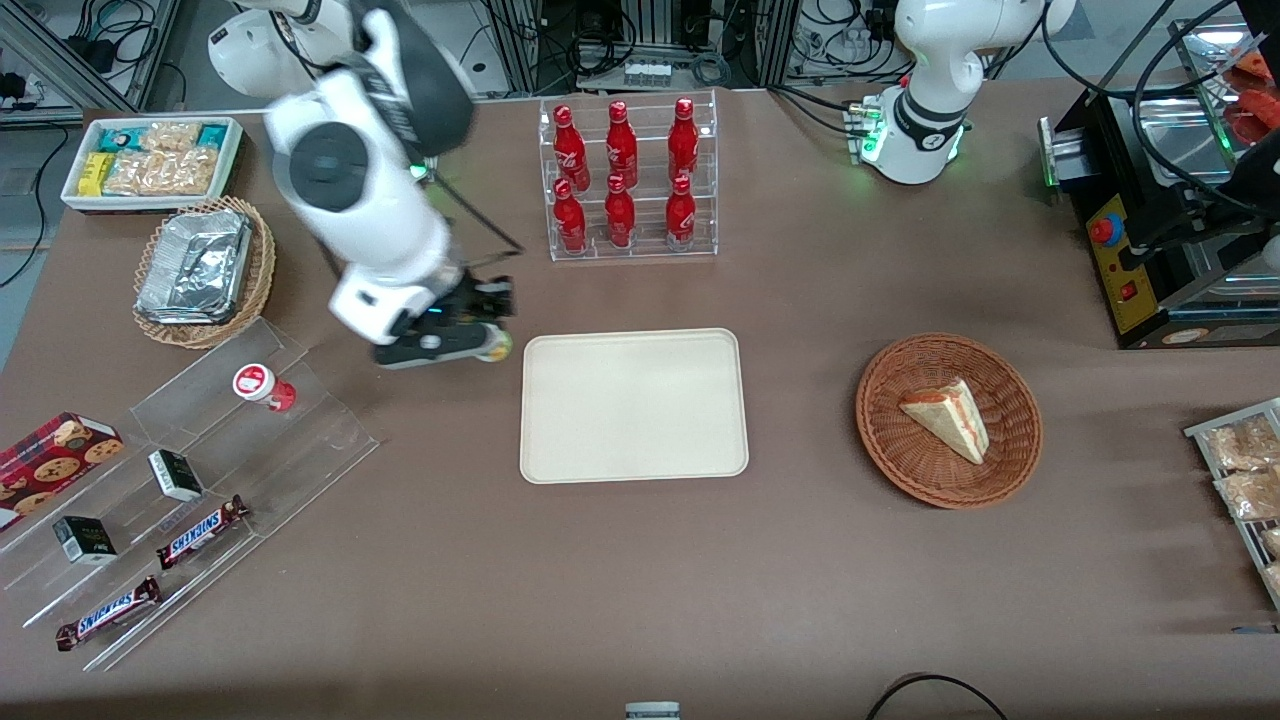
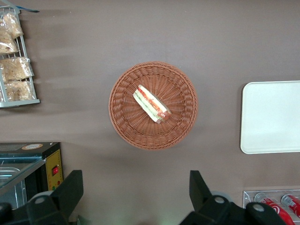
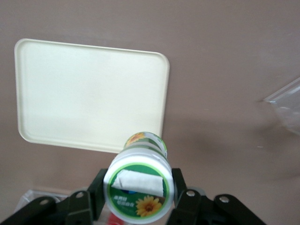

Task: Place green gum on tray
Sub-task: 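Carry the gum tub with the right gripper over the cream tray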

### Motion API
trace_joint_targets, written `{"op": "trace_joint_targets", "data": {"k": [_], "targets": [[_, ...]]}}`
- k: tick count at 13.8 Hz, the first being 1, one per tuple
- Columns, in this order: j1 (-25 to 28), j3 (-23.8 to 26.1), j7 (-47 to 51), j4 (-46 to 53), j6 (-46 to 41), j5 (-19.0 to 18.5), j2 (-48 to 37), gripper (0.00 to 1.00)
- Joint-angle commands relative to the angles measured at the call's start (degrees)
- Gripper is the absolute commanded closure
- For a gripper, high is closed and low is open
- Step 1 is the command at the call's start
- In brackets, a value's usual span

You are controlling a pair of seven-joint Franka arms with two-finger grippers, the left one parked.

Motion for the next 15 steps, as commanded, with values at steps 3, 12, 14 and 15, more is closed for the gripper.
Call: {"op": "trace_joint_targets", "data": {"k": [3, 12, 14, 15], "targets": [[6.4, -0.8, 11.7, 4.1, 9.6, 0.1, 10.2, 1.00], [12.2, -1.0, 20.2, 4.1, 23.3, -0.4, 21.9, 1.00], [12.5, -1.0, 20.3, 4.0, 24.4, -0.5, 23.4, 1.00], [13.0, -1.0, 20.3, 4.0, 25.0, -0.5, 23.9, 1.00]]}}
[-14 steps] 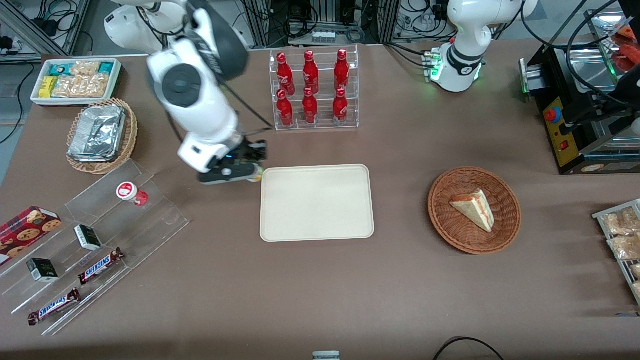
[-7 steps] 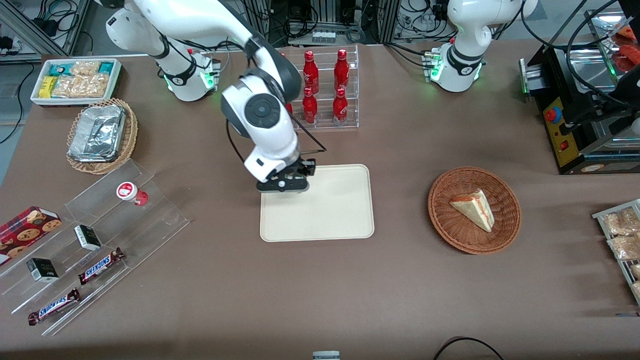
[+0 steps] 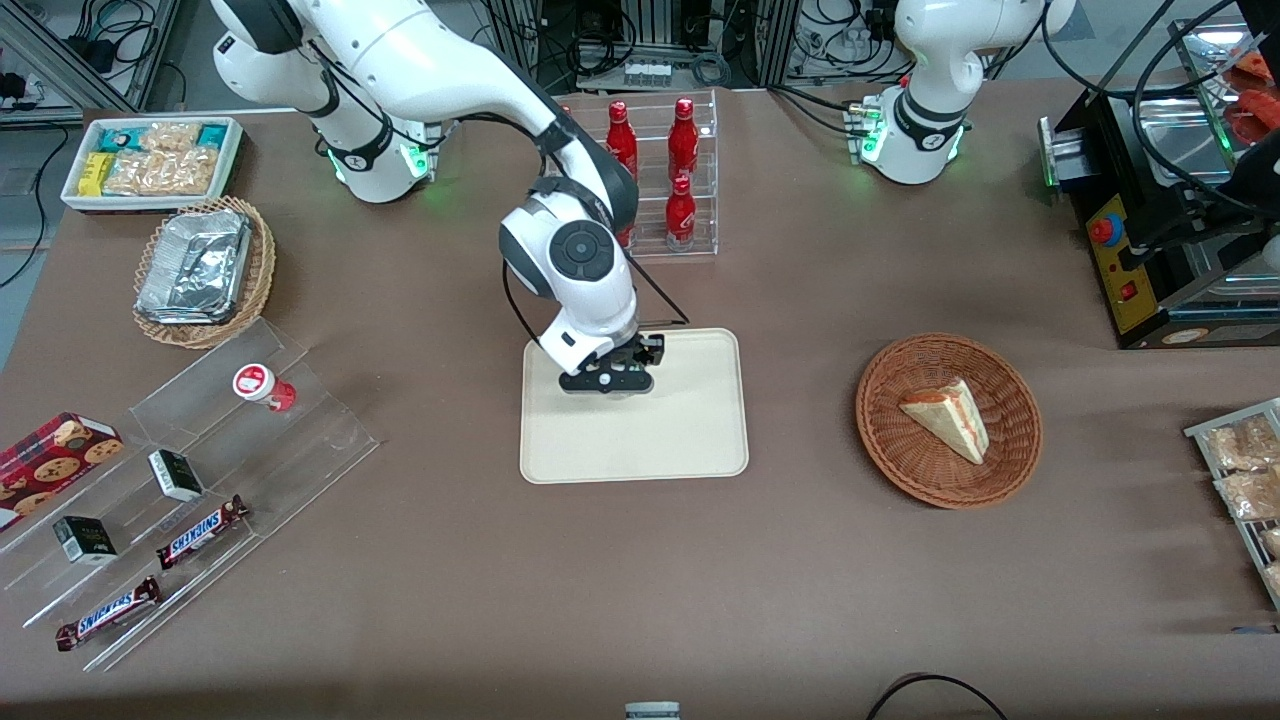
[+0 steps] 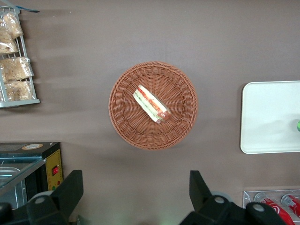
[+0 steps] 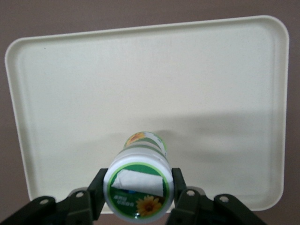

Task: Place green gum on tray
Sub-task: 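Lower the gum tub onto the tray and open the right gripper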

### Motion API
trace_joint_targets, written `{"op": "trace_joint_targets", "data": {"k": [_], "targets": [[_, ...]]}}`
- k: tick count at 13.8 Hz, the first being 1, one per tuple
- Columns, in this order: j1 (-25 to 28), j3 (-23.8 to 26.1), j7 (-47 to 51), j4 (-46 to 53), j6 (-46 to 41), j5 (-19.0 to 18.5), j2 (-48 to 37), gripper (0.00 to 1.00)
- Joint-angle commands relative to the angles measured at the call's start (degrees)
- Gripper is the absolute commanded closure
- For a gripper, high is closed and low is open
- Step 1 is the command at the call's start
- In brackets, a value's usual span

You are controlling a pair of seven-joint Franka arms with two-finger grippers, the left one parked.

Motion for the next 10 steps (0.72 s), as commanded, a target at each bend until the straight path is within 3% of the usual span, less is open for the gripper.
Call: {"op": "trace_joint_targets", "data": {"k": [1, 10], "targets": [[1.1, -0.7, 1.0, 2.3, 1.3, -0.4, 2.6, 1.00], [1.1, -0.7, 1.0, 2.2, 4.0, 0.2, 5.6, 0.99]]}}
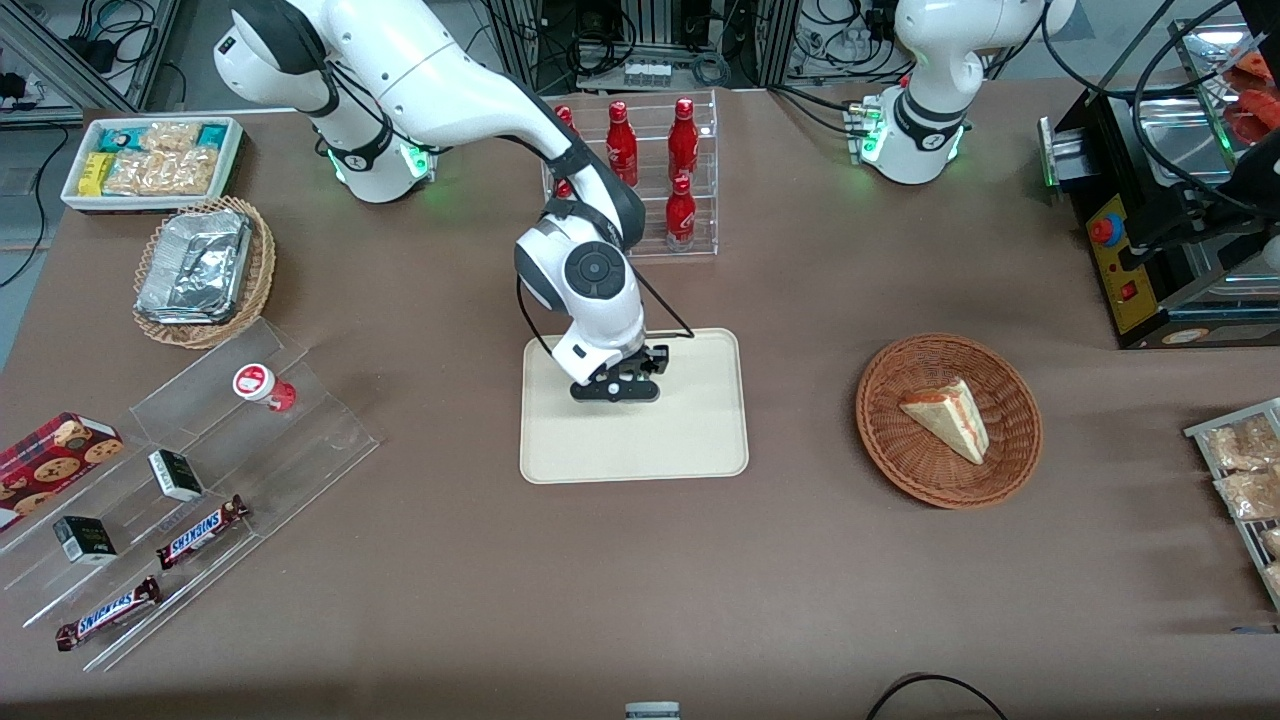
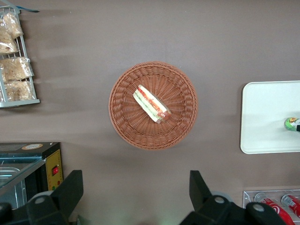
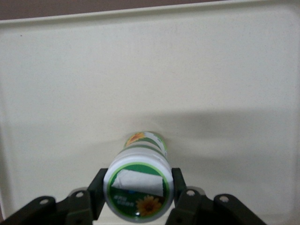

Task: Place green gum on tray
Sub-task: 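Lower the gum tub onto the tray and open the right gripper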

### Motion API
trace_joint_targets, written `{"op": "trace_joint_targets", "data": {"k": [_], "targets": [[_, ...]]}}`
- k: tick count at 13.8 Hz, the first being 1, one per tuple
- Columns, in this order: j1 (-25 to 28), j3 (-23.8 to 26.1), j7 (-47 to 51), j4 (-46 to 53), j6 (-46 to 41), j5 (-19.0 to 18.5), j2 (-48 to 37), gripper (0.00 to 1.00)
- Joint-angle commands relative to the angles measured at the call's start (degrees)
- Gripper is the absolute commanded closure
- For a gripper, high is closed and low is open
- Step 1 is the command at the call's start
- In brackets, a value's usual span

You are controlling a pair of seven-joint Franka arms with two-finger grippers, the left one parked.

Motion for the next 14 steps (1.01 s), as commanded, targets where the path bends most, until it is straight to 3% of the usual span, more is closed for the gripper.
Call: {"op": "trace_joint_targets", "data": {"k": [1, 2, 7, 14], "targets": [[0.5, -0.5, 0.9, 2.1, 0.3, 0.3, 1.9, 0.66], [0.5, -0.6, 0.9, 2.1, 0.7, 0.3, 1.9, 0.03], [-0.6, -0.7, 0.1, 2.1, -0.2, 0.3, -0.2, 0.00], [-7.6, -0.7, -7.0, -6.2, -8.7, 0.3, -18.1, 0.00]]}}
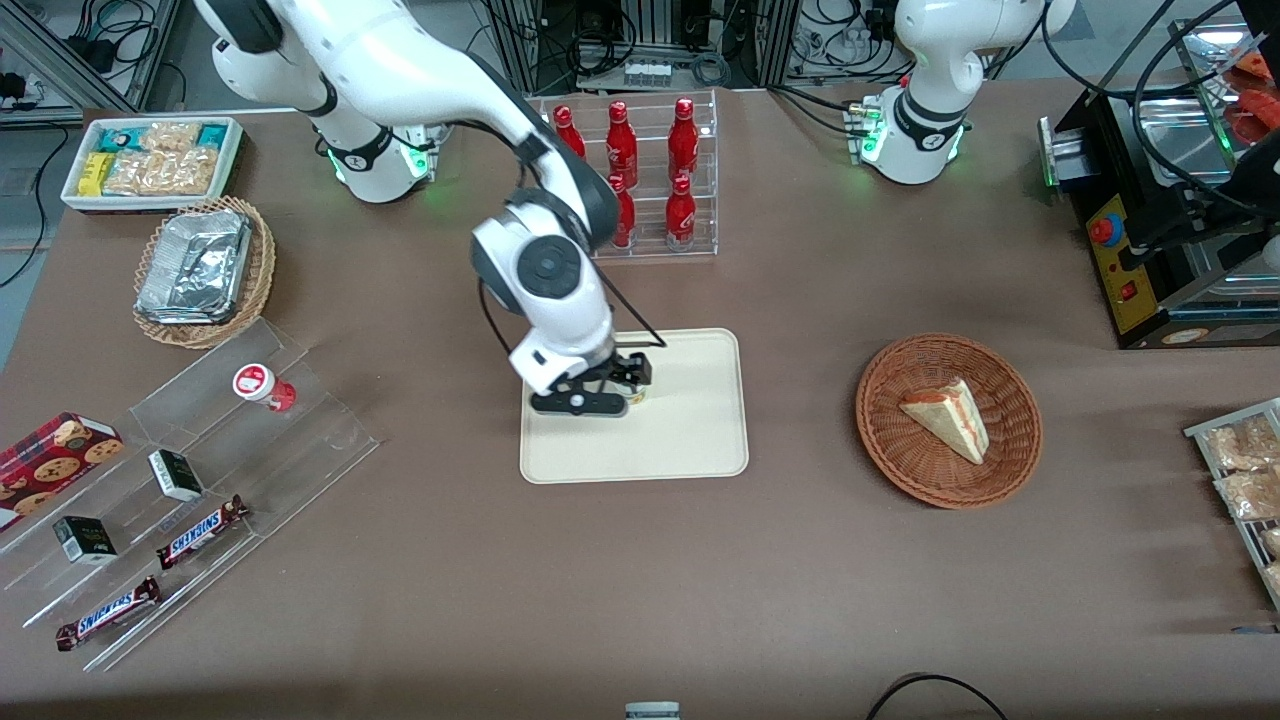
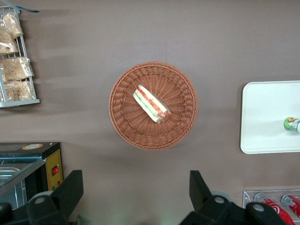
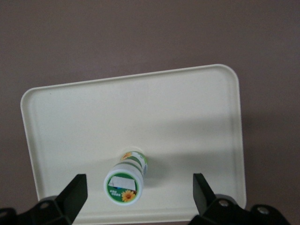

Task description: Place green gum on tray

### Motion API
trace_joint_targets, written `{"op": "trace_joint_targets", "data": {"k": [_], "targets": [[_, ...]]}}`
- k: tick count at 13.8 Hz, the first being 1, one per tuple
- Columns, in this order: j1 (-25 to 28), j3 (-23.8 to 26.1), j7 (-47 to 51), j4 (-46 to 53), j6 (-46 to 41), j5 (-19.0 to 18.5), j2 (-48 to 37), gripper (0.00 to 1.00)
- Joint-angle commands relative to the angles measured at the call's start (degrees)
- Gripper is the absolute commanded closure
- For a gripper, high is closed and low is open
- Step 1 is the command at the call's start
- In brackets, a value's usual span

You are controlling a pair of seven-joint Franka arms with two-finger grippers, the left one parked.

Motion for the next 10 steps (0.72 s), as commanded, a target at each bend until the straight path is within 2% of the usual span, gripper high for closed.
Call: {"op": "trace_joint_targets", "data": {"k": [1, 4, 6, 10], "targets": [[-3.4, 0.4, -7.1, -8.9, -2.0, 0.3, -10.7, 0.00], [-9.4, 0.4, -17.0, -10.6, -10.3, 0.4, -17.0, 0.00], [-13.8, 0.3, -19.3, -10.6, -14.7, 1.0, -19.8, 0.00], [-24.9, 0.2, -30.6, -10.4, -23.8, 1.1, -24.1, 0.00]]}}
